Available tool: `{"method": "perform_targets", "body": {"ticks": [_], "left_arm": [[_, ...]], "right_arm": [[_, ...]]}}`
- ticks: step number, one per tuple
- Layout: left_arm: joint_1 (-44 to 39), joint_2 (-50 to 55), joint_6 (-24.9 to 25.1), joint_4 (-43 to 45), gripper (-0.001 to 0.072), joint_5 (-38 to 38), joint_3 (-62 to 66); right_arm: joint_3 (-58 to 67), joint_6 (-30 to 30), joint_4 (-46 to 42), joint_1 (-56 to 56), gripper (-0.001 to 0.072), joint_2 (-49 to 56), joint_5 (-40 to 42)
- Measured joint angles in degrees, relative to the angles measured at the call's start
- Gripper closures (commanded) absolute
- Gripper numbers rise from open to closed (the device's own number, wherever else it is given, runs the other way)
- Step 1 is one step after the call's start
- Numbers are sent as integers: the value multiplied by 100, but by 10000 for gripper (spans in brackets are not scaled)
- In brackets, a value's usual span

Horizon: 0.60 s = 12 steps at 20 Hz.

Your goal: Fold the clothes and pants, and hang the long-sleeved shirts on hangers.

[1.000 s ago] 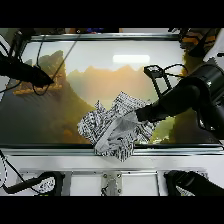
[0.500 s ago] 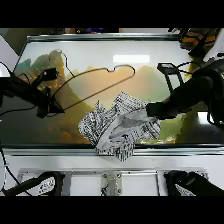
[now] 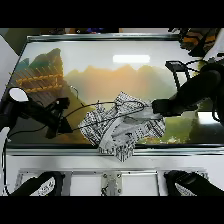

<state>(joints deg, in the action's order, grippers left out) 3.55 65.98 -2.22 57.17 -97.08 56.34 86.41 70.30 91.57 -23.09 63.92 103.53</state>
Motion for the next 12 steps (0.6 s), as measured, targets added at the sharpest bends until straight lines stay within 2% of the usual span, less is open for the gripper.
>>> {"method": "perform_targets", "body": {"ticks": [6, 12], "left_arm": [[-721, 149, 107, 22, 697, 632, -326], [-990, 343, 129, 24, 697, 1228, -369]], "right_arm": [[0, 35, 0, 11, 700, -2, 83], [92, 39, 0, 11, 700, -4, 186]]}}
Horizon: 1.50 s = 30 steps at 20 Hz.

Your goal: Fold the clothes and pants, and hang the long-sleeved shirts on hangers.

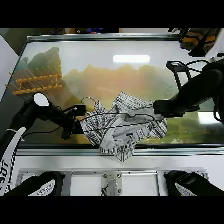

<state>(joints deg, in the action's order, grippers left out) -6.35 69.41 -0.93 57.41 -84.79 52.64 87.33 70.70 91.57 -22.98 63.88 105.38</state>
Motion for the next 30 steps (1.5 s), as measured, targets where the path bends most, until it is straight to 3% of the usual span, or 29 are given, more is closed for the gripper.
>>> {"method": "perform_targets", "body": {"ticks": [11, 18, 25, 30], "left_arm": [[-400, 28, 9, -26, 696, 557, -2], [-573, 28, -2, -50, 696, 669, -2], [-579, 33, -57, -90, 695, 664, -4], [-579, 33, -120, -70, 696, 595, -4]], "right_arm": [[103, 160, 197, -227, 700, 0, -208], [114, 214, 1231, -588, 701, 42, -1375], [380, 214, 1563, -1613, 701, 538, -2684], [428, 210, 1615, -1856, 701, 728, -3047]]}}
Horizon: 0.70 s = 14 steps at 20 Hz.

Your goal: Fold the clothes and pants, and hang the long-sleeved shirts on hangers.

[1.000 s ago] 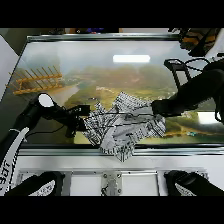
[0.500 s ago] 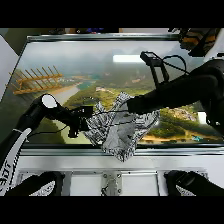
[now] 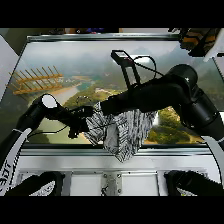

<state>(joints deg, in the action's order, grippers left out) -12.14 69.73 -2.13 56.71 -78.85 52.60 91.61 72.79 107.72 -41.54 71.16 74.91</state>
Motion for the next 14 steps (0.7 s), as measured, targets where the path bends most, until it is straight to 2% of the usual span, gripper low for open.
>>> {"method": "perform_targets", "body": {"ticks": [6, 13, 14], "left_arm": [[0, 0, -39, 7, 696, -59, 0], [0, 0, -85, 13, 696, -79, 0], [0, 0, -85, 13, 695, -76, 0]], "right_arm": [[11, -20, 131, -210, 701, 199, -382], [11, -15, 186, -282, 685, 354, -470], [11, -15, 184, -282, 599, 358, -472]]}}
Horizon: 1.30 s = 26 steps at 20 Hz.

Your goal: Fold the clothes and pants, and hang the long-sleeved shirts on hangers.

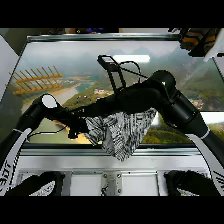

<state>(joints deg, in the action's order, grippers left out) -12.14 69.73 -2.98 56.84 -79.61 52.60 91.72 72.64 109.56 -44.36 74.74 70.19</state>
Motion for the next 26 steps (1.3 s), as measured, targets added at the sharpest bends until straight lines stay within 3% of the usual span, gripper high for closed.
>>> {"method": "perform_targets", "body": {"ticks": [2, 3, 9, 14, 18, 21, 26], "left_arm": [[0, 0, -4, -2, 696, 2, 0], [0, 0, -2, -4, 695, 0, 0], [0, 0, -2, -7, 696, 0, 0], [0, 0, -2, -4, 696, 0, 0], [0, 0, -2, 2, 696, -26, 0], [0, 0, -2, 4, 696, -101, 0], [0, 0, -17, 7, 695, -227, 0]], "right_arm": [[0, 20, 20, -2, 189, 4, -37], [0, 26, 22, -2, 172, -7, -37], [0, 302, 15, 192, 171, -236, 197], [2, 730, 61, 898, 171, -581, 879], [0, 1766, 326, 1770, 178, -831, 1628], [-109, 2645, 625, 2653, 246, -1008, 2122], [-1071, 3803, 1364, 4262, 245, -1484, 2111]]}}
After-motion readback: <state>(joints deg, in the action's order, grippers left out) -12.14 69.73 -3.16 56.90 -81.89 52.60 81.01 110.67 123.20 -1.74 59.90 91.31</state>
